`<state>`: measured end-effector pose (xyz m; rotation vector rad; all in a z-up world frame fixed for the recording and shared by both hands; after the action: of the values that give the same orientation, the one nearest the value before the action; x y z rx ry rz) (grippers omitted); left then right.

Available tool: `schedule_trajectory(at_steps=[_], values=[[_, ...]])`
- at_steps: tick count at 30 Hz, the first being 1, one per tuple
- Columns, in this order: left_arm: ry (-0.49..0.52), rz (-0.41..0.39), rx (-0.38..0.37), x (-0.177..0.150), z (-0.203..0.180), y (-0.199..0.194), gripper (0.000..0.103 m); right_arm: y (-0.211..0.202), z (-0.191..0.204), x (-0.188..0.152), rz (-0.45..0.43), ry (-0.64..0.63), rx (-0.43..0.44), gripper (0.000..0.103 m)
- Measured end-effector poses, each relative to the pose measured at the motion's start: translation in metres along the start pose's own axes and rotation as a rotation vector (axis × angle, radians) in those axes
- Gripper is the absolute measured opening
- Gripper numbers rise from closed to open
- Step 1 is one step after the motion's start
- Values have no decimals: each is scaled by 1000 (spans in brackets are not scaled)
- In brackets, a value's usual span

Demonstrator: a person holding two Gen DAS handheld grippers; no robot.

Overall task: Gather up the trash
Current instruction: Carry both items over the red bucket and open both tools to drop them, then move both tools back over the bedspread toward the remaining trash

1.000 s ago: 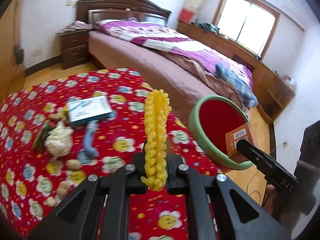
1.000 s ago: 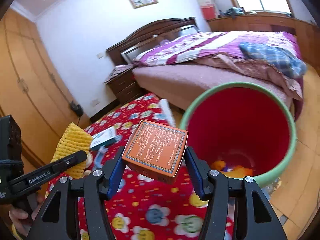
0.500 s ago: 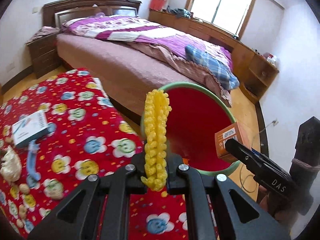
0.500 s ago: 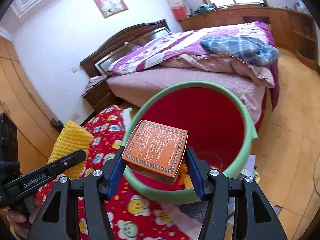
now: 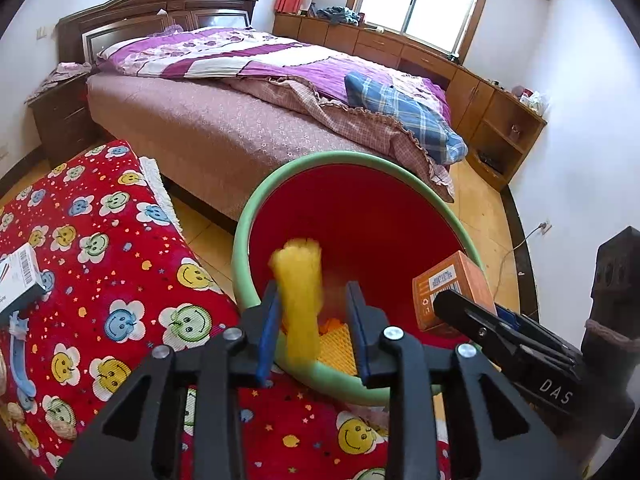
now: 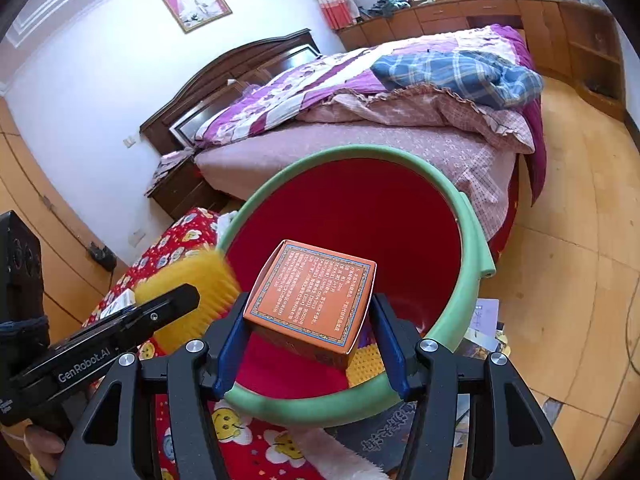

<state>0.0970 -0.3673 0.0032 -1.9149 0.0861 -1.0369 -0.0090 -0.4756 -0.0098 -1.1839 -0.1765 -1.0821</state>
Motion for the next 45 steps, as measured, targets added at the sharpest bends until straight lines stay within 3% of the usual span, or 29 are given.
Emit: schedule_trajectory(at_steps=[9,16,26,45], values=[[-22,-1,16,-6,7,-5,31,4,1,0,6,8,15,62],[-59,-17,30,-11,20,-22,31,1,4,1,-12,10,1,73],[-151,-60,65,-24,55,-55,31,-8,23,-1,-32,-14,26,73],[-313,-141,214,-61,134,-120,31,-7,92,-20,-4,-107,106,73]])
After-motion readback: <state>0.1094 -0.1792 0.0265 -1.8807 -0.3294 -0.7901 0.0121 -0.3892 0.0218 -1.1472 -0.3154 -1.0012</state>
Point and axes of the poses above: each gripper's, at about its wrist camera, not at the fingertips, and y roughly the way its jaws point, z to its left, x to its top, the point moved 5 cm from there along y, roughly the way its jaws point, and after that the axes turned 3 degrees about z, right-handed, at the moved point
